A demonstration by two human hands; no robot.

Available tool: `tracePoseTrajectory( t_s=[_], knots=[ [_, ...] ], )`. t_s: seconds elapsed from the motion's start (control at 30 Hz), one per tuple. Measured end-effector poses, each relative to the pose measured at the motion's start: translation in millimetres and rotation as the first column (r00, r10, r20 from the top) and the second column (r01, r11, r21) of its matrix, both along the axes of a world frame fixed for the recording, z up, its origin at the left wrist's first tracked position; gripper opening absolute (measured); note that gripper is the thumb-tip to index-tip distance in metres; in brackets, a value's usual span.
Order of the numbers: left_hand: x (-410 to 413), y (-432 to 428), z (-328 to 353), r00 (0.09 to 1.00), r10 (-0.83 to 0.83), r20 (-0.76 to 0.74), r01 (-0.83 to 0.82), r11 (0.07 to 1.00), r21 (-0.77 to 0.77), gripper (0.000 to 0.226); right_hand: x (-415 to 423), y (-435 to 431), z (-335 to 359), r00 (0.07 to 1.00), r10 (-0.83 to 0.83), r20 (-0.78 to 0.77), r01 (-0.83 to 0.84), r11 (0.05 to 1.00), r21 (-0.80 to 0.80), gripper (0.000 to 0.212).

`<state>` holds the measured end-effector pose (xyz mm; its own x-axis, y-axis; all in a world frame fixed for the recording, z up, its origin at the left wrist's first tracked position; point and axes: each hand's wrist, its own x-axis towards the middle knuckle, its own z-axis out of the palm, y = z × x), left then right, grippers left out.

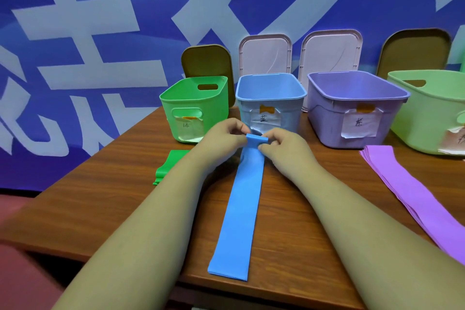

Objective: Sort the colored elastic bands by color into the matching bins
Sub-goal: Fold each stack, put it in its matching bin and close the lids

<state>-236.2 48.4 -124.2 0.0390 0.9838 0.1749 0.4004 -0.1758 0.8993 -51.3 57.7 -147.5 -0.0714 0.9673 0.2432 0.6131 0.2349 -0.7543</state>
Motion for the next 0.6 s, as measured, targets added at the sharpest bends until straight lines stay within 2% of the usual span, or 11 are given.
tracePoseTrajectory(
  t_s=[0.13, 0.23, 0.33, 0.4, 0.6],
  knots=[
    [-6, -7, 1, 0.979, -0.164, -0.124, 0.143, 0.976, -0.164, 0.039, -1, -1, 1, 0.995, 0.025, -0.094, -0.023, 0.999, 0.03, 0.008],
    [-11, -11, 4, 0.948, -0.215, -0.235, 0.164, 0.962, -0.217, 0.037, -2, -3, 4, 0.989, 0.04, -0.145, -0.032, 0.998, 0.06, 0.008],
    [-12, -8, 4, 0.934, -0.186, -0.306, 0.126, 0.971, -0.205, 0.029, -2, -5, 6, 0.985, 0.048, -0.168, -0.032, 0.995, 0.097, 0.01],
    [-10, -6, 2, 0.936, -0.136, -0.326, 0.077, 0.98, -0.185, 0.032, -2, -6, 7, 0.98, 0.069, -0.186, -0.046, 0.991, 0.125, 0.013],
    [-3, 4, -5, 0.936, 0.054, -0.349, -0.066, 0.998, -0.024, 0.022, -3, -5, 8, 0.982, 0.091, -0.166, -0.064, 0.985, 0.161, 0.016]
  ],
)
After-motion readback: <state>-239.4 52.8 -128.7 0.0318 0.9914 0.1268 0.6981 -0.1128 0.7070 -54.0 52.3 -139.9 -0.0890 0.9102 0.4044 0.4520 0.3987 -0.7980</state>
